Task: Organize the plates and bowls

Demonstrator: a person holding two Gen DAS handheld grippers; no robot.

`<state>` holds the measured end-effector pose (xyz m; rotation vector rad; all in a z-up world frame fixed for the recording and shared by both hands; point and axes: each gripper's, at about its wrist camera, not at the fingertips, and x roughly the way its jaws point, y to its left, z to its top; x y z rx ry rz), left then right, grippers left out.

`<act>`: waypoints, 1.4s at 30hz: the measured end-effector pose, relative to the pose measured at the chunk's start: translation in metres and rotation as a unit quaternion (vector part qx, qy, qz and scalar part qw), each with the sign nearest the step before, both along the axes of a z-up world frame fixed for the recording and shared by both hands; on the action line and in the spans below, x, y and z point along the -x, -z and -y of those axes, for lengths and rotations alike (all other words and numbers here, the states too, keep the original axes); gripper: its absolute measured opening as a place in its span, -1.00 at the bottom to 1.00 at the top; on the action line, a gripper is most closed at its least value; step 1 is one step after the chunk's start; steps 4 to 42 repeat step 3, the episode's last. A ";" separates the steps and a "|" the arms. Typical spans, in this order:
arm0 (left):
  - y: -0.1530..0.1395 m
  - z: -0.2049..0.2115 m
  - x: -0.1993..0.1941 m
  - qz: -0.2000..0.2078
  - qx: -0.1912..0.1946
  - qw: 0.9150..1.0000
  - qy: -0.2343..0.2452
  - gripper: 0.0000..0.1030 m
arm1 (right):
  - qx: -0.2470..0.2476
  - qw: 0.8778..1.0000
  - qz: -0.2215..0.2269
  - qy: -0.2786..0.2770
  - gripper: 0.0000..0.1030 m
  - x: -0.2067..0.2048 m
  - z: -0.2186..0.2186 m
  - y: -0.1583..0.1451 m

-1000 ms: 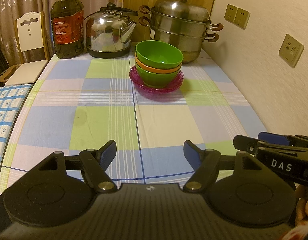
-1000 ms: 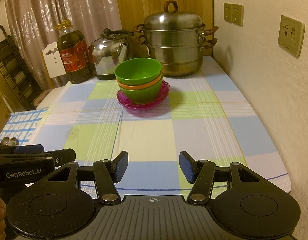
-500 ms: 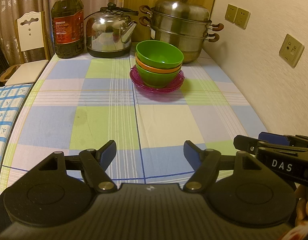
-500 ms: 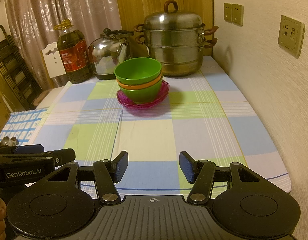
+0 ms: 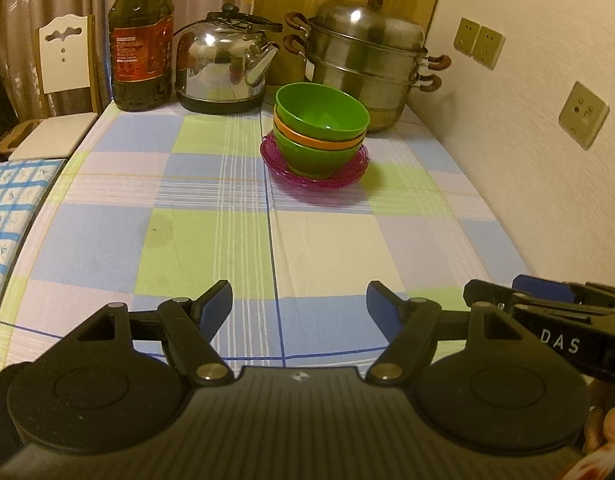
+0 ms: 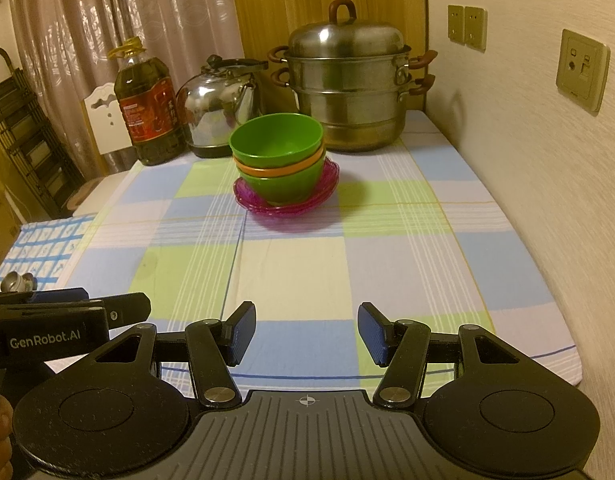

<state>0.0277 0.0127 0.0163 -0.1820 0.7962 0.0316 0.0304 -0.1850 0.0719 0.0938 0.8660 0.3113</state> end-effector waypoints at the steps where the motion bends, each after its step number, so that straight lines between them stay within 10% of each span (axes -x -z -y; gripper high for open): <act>1: 0.000 0.000 0.000 0.001 0.001 1.000 0.000 0.40 | 0.000 1.000 0.000 0.000 0.10 0.000 0.000 0.000; 42: 0.001 -0.001 0.000 -0.001 0.002 1.000 -0.001 0.40 | 0.000 1.000 0.000 0.000 0.10 0.000 0.000 0.000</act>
